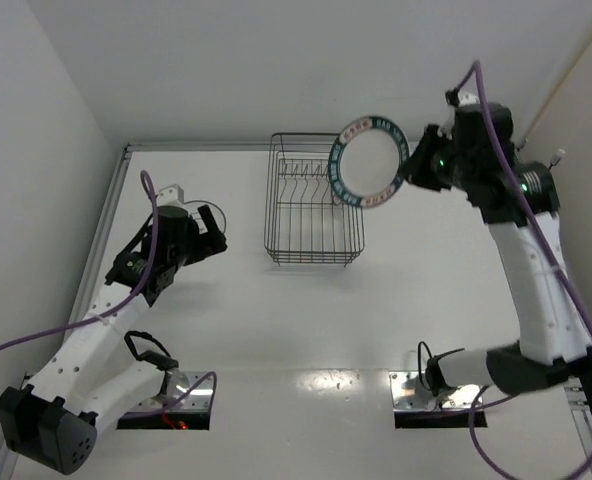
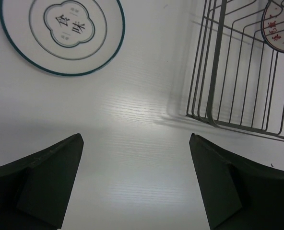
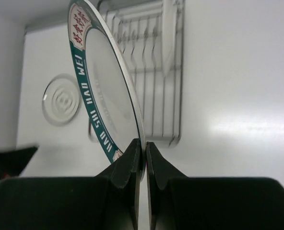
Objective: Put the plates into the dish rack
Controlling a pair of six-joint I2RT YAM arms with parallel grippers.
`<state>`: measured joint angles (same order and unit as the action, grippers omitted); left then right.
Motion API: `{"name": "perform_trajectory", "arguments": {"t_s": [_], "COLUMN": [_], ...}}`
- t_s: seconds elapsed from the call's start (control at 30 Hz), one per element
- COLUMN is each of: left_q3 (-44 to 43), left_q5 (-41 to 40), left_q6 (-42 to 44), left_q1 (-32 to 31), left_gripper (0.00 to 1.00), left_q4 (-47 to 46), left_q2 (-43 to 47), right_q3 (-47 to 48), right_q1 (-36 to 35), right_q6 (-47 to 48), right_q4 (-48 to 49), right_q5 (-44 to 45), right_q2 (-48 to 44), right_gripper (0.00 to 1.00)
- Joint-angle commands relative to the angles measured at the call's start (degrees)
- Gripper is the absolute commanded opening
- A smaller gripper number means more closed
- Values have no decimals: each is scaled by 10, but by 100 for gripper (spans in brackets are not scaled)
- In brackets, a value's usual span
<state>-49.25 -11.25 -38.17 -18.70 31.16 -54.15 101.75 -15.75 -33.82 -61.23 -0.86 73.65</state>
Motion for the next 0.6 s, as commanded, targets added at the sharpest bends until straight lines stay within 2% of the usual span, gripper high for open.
{"name": "perform_trajectory", "arguments": {"t_s": [0.0, 0.03, 0.13, 0.23, 0.37, 0.57], "left_q3": [4, 4, -1, -1, -1, -1], "left_q5": [-35, -35, -35, -58, -94, -105], "left_q6": [28, 28, 34, 48, 57, 67], "left_q1": [-2, -2, -7, -7, -7, -13], "left_gripper": [93, 93, 95, 98, 100, 100], "left_q4": [7, 13, 13, 19, 19, 19], "left_q2": [17, 22, 29, 34, 34, 29], "right_q3": [90, 144, 234, 277, 324, 330], "right_q1": [-15, -23, -34, -39, -45, -74], "right_q6": [-4, 4, 18, 33, 33, 33], "right_q4": [48, 54, 68, 103, 110, 140], "right_q5": [161, 191, 233, 267, 301, 346], "right_q2": [138, 193, 268, 338, 416, 470], "right_gripper": [0, 0, 0, 0, 0, 0]}}
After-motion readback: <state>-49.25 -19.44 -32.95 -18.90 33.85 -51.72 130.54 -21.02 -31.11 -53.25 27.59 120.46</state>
